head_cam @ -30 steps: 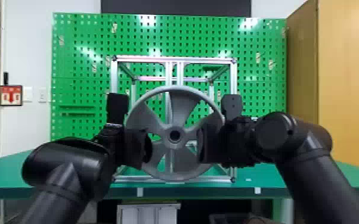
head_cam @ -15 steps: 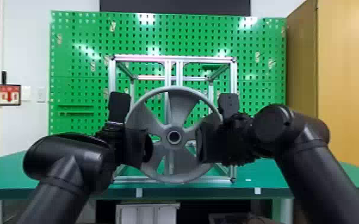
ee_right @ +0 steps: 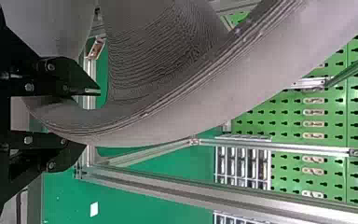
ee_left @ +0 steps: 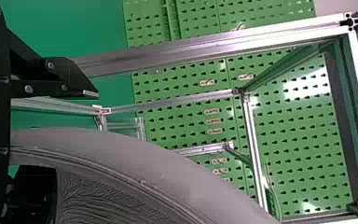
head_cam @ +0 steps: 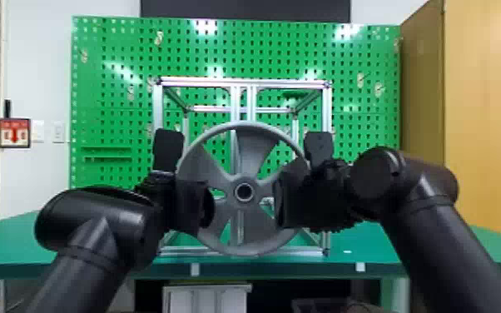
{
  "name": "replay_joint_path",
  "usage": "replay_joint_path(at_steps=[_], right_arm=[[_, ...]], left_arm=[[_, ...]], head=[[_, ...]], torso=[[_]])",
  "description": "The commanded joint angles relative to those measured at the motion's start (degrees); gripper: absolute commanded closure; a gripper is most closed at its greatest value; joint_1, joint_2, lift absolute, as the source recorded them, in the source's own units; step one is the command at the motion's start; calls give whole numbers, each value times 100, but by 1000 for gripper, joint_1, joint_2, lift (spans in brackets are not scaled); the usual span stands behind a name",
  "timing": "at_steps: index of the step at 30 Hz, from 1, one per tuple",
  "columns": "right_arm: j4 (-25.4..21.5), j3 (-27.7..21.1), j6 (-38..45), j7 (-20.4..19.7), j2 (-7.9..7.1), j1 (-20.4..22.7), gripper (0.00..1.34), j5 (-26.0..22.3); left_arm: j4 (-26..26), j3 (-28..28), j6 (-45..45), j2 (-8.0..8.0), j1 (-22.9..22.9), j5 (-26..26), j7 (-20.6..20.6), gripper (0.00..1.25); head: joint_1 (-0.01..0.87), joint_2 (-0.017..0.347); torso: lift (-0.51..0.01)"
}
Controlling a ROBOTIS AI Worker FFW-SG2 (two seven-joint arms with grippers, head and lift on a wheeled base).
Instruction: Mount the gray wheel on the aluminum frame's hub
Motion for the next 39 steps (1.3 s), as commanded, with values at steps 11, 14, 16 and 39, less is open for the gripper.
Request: replay_joint_path(at_steps=[11,14,16,39], right_arm=[[2,-73,-126,-497,5,108,1047,14],[-24,-73,-187,-497,5,134,920,14],[-50,-73,-222,-497,5,161,895,5],[-358,-205,-978,-489,5,600,397,-4]], left_arm=[[-9,-41,-59,-9,39,-18,1,812],[-17,-41,-76,-9,39,-18,1,736],[-17,-41,-103,-9,57,-18,-7,690],[-114,3,-569,-9,233,132,-192,113]], head=[[-5,6],[-5,6],[-5,6],[-5,6]], torso=[[-499],[-499],[-499],[-499]])
